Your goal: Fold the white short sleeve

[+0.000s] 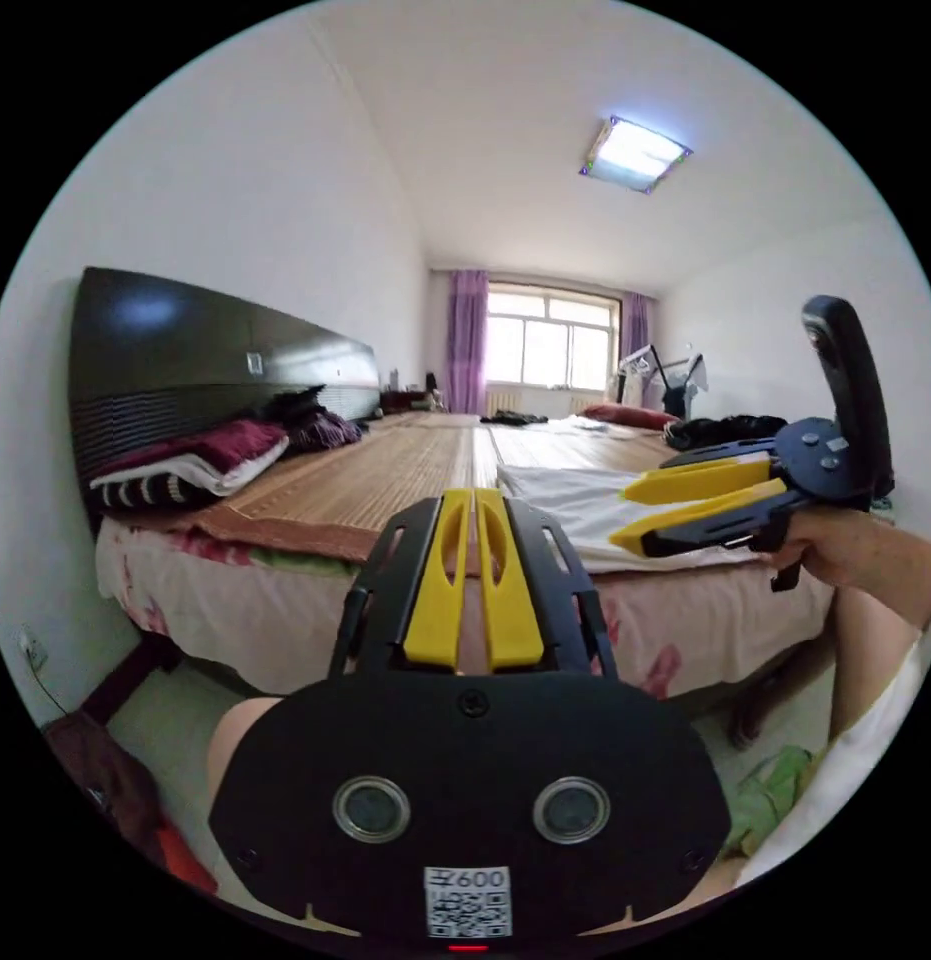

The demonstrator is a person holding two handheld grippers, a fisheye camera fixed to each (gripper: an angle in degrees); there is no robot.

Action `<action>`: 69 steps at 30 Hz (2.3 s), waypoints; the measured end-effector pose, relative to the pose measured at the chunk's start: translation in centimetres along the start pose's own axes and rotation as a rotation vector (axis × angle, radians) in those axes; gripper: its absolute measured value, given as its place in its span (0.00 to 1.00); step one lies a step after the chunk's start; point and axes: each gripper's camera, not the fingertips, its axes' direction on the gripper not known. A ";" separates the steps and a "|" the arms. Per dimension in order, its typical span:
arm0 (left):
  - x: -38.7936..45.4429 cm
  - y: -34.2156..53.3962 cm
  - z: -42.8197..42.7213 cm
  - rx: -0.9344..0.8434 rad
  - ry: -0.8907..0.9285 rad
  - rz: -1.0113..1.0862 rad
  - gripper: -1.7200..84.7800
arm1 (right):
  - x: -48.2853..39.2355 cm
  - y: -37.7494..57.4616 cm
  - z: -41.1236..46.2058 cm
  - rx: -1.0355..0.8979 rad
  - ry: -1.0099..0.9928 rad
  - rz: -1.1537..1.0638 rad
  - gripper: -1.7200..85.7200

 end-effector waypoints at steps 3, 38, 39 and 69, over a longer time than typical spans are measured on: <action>2.4 0.0 -0.8 -0.021 -0.006 0.041 0.06 | -2.9 2.0 5.4 -0.088 0.074 -0.144 0.12; -19.3 -8.4 12.1 -0.319 0.286 -0.520 0.18 | -2.9 35.0 21.9 -0.109 0.174 -0.042 0.01; -20.4 -8.4 12.6 -0.311 0.312 -0.575 0.18 | -2.9 35.3 22.0 -0.105 0.176 -0.043 0.01; -48.7 -11.5 31.5 -0.525 0.656 -0.865 0.04 | -10.4 26.8 25.4 -0.108 0.374 0.000 0.12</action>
